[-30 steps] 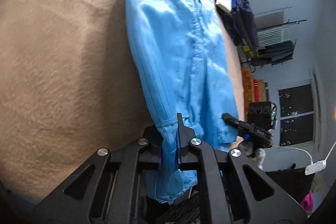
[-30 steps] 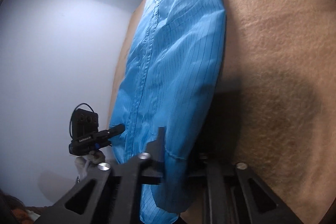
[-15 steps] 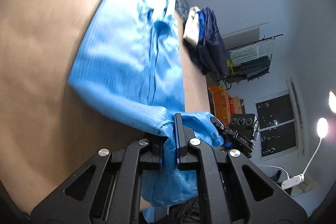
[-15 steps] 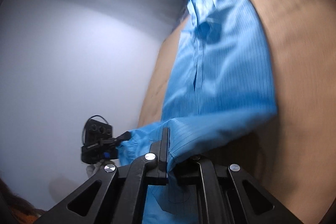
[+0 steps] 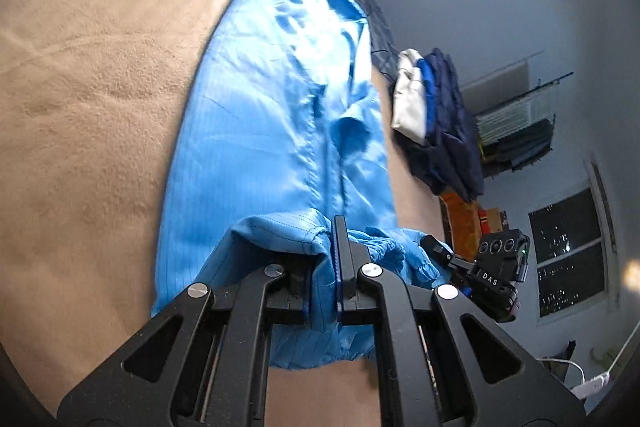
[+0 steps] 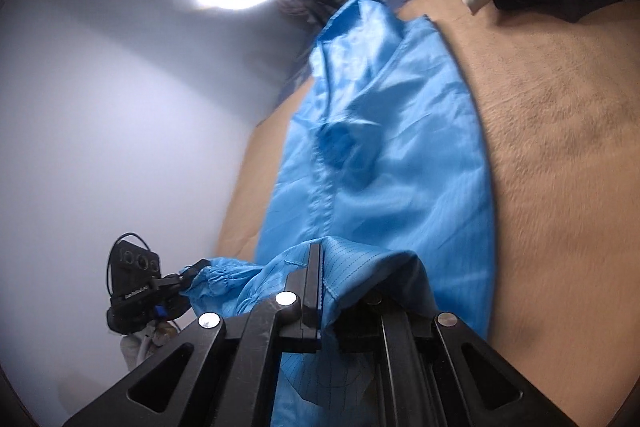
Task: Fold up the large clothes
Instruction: 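Lift the jacket hem with both tools and fold it toward the collar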
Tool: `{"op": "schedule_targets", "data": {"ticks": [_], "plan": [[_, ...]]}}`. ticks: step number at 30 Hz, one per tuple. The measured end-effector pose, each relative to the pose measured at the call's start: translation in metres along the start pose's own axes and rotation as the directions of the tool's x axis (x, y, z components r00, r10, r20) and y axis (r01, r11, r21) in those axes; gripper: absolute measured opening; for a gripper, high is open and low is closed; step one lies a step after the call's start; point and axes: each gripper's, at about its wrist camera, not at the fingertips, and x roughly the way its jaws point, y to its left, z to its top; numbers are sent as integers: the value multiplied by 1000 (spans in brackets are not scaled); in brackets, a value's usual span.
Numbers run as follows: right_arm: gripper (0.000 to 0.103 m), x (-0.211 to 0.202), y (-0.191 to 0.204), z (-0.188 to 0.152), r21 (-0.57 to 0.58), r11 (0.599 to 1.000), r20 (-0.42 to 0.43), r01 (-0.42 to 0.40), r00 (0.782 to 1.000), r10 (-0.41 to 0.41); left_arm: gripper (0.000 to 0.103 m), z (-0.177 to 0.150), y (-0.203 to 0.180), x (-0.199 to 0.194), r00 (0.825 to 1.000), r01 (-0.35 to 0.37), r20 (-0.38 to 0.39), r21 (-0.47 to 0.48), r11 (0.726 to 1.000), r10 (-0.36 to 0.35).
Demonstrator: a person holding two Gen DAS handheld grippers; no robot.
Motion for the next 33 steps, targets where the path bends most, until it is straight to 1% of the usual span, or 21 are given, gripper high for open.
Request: {"op": "schedule_targets", "data": {"ticks": [5,7,8,9,10,11,12,13,14,18,21,23,25,28,31,33], "plan": [[2,18,-19,-1,13,998,-25,65,998,-65,6,4,16,21,998,-58,-10,-30,998,58],[7,24,-23,1,13,996,-41,88,995,-88,7,5,22,24,997,-73,-11,-43,996,73],[7,25,-23,3,8,996,-46,87,995,-87,13,6,24,24,997,-77,-15,-49,996,76],[17,25,-24,4,9,996,-52,87,995,-87,18,6,26,24,997,-77,-19,-56,995,76],[33,23,-24,5,14,997,-58,77,995,-76,25,7,27,22,997,-70,-20,-60,996,69],[38,20,-24,5,19,997,-58,70,996,-69,30,6,27,18,998,-59,-19,-60,996,58],[45,17,-24,6,22,998,-57,60,997,-59,35,6,27,14,999,-50,-16,-57,997,49],[50,12,-23,6,19,999,-56,49,997,-47,45,5,26,9,999,-41,-12,-55,998,41],[52,7,-22,5,15,999,-56,38,998,-37,48,5,25,3,999,-32,-6,-53,998,32],[53,-13,-20,-4,-15,1000,-77,20,997,-21,48,-7,20,-23,1000,-26,12,-13,1000,26],[53,-28,-20,-16,-35,999,-103,-1,995,-2,48,-23,14,-32,999,-16,-28,34,999,17],[53,-35,-17,-26,-58,998,-134,-12,991,4,48,-36,11,-32,998,-8,-61,57,998,12],[53,-36,-11,-37,-93,996,-168,-13,986,-2,48,-46,10,-25,995,-18,-92,68,998,24],[53,-29,-5,-48,-122,992,-207,-5,978,-20,48,-53,17,-13,991,-52,-121,53,997,58],[53,-15,-1,-53,-150,989,-238,13,970,-49,48,-53,24,-4,990,-35,-135,14,999,37],[52,-7,-2,-56,-143,990,-255,11,966,-47,48,-52,26,1,990,-13,-143,0,1000,13]]}}
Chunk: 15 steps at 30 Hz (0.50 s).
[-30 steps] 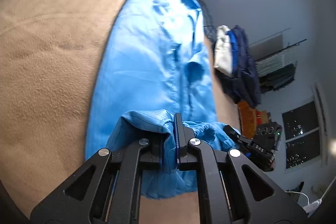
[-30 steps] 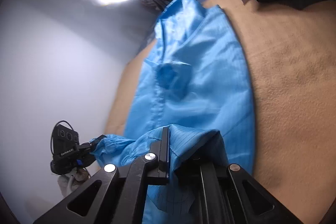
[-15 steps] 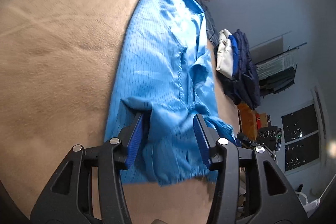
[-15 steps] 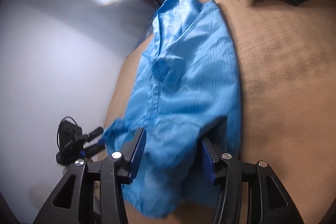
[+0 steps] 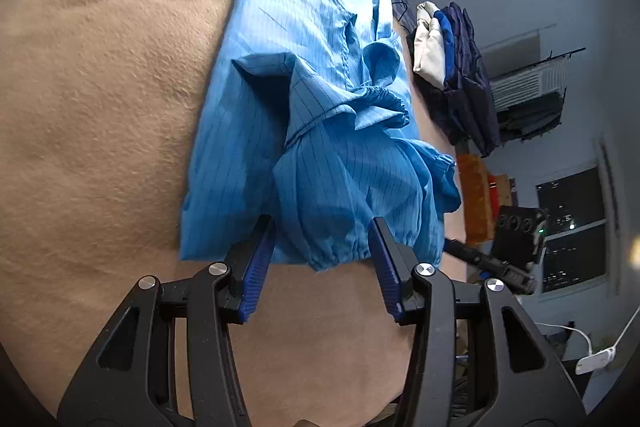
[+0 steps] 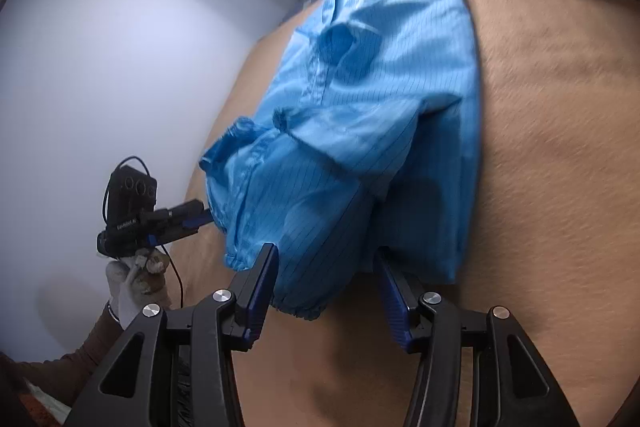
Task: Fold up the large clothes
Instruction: 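Lift the jacket hem with both tools and fold it toward the collar, then lay the folded hem down and open both tools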
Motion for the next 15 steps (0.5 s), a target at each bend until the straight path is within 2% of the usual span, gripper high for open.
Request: {"op": "schedule_targets", "data": {"ticks": [2,3,4,5,7,10,13,15], "plan": [[45,9,-1,0,7,1000,-14,-15,1000,15,48,1,0,4,1000,20,-5,0,1000,-20],[33,12,-2,0,8,1000,-23,-19,1000,19,43,2,-2,7,999,32,-9,1,999,-32],[19,12,-2,0,4,1000,-27,-19,999,20,29,3,-2,8,999,44,-14,-3,999,-44],[15,14,-1,1,2,1000,-28,-21,999,21,22,5,-4,10,998,65,-21,-12,998,-65],[4,11,0,8,10,999,4,-50,999,50,18,12,-13,9,996,92,-3,-8,996,-92],[3,-1,7,25,10,997,86,-77,993,76,18,26,-31,3,993,108,45,22,994,-109],[3,-10,9,45,31,994,177,-107,979,100,18,44,-48,-1,989,83,121,38,996,-87],[7,-11,11,58,36,994,225,-106,970,95,28,57,-53,-3,985,46,165,31,998,-50]]}}
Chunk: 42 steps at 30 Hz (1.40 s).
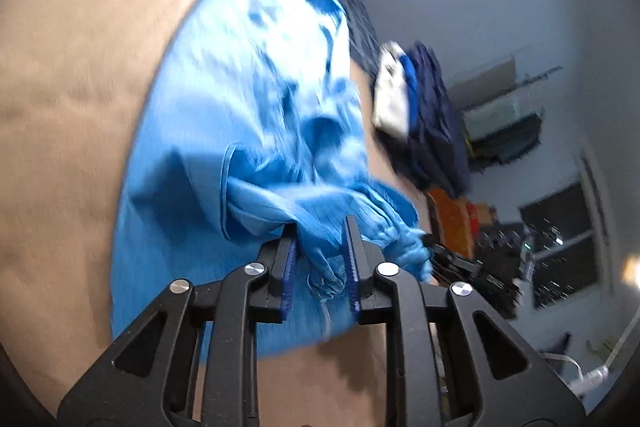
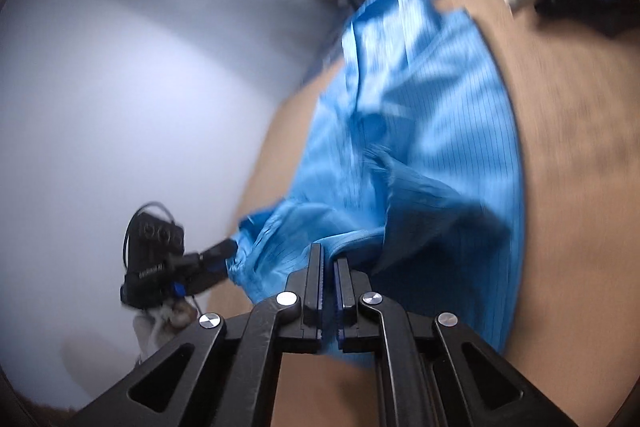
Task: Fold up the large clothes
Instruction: 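Lay the folded hem down and open both tools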
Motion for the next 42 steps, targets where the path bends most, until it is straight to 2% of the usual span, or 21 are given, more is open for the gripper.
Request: {"op": "schedule_targets", "data": {"ticks": [1,2,4,6,7,10,13,15,17,21,24,27,28,29,30,31,33,35,38,40,42], "plan": [[8,2,0,6,12,1000,20,-4,1000,4,43,6,0,-1,1000,1,24,-14,1000,0],[11,5,1,10,25,1000,31,-13,999,13,50,10,2,-2,999,5,51,-31,1000,-4],[44,9,-1,19,48,999,60,9,998,-12,52,18,6,-6,996,11,94,-75,997,-4],[59,9,-1,24,54,997,103,60,993,-65,52,22,10,-10,994,21,109,-94,995,-11],[61,5,-3,27,67,995,131,69,988,-77,52,23,12,-13,993,22,114,-92,995,-11],[59,-7,-6,33,77,993,165,89,981,-101,52,24,15,-19,993,-18,113,-55,998,24],[49,-9,2,29,-38,983,144,179,974,-172,52,19,23,-14,994,-67,84,-14,998,68],[48,-1,7,23,-94,972,109,216,973,-206,52,16,31,-4,994,-101,44,-8,995,101],[48,9,8,14,-152,942,76,300,954,-291,52,12,41,8,988,-154,29,-6,988,154],[47,36,-6,3,-196,872,29,449,891,-453,52,4,63,33,970,-243,2,-9,970,243],[37,51,-23,-4,-215,820,-20,531,837,-547,52,-2,53,40,956,-294,30,93,951,293],[40,51,-20,-6,-249,803,-18,541,827,-562,52,-3,41,36,945,-326,21,128,937,326],[44,46,-17,-4,-244,818,-25,520,840,-542,52,-3,39,31,947,-319,21,120,940,319],[46,39,-15,-4,-237,832,-20,501,854,-520,61,-2,39,24,948,-317,23,104,943,316],[55,31,-12,-3,-230,842,-5,488,865,-502,66,-1,40,15,947,-320,28,86,944,319],[65,19,-11,-4,-226,844,26,486,869,-494,73,-1,44,6,949,-315,36,63,947,313],[72,1,-11,-8,-229,835,82,500,865,-496,73,0,57,-3,960,-281,14,19,960,281],[75,-8,-18,-13,-230,842,66,488,871,-487,73,-1,74,-8,969,-245,-41,-43,969,243],[75,-14,-43,-19,-175,884,-52,432,893,-447,73,-5,98,-10,981,-187,-82,-142,972,177],[76,-18,-60,-24,-115,927,-109,358,923,-370,73,-5,104,-13,987,-150,-75,-181,972,139],[77,-27,-65,-25,-81,950,-101,302,945,-310,73,-3,109,-14,990,-134,-78,-209,969,120]]}}
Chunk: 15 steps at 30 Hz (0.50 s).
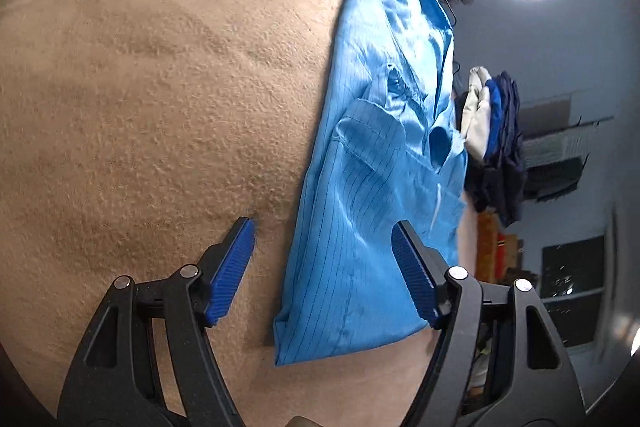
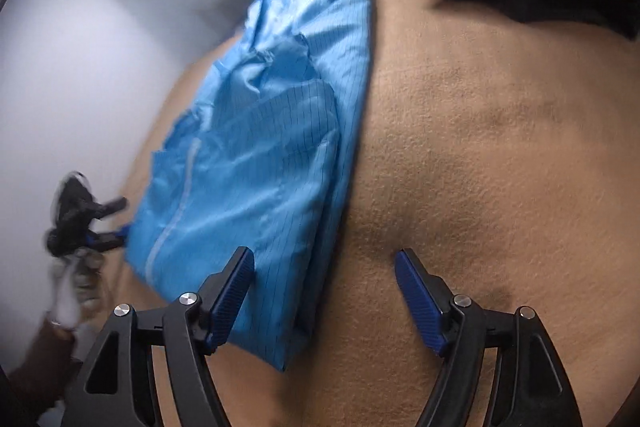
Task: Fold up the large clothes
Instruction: 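Lay the folded hem down and open both tools, then grasp the folded jacket edge with the left tool while the right tool grasps its hem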
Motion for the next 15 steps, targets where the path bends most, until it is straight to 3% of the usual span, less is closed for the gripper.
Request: {"op": "schedule_targets", "data": {"ticks": [4,7,9,10,11,13,15], "plan": [[74,1,-14,3,103,984,16,-144,990,143,73,6,-1,8,999,39,-7,-28,999,-39],[64,13,-9,6,99,980,5,-171,985,171,69,10,-10,18,1000,23,-13,-3,1000,-23],[54,22,-1,10,80,981,-10,-179,984,180,54,14,-17,25,999,-14,-30,24,1000,15],[41,27,3,10,72,981,-20,-179,983,181,40,15,-19,29,999,-34,-40,43,998,36],[34,31,6,10,63,984,-32,-164,986,166,25,16,-24,32,996,-74,-49,78,994,78],[19,35,19,10,10,996,-51,-88,995,88,14,14,-34,35,987,-144,-45,173,974,154],[11,35,30,10,-26,999,-54,-38,998,36,8,10,-39,33,984,-158,-42,223,962,171]]}}
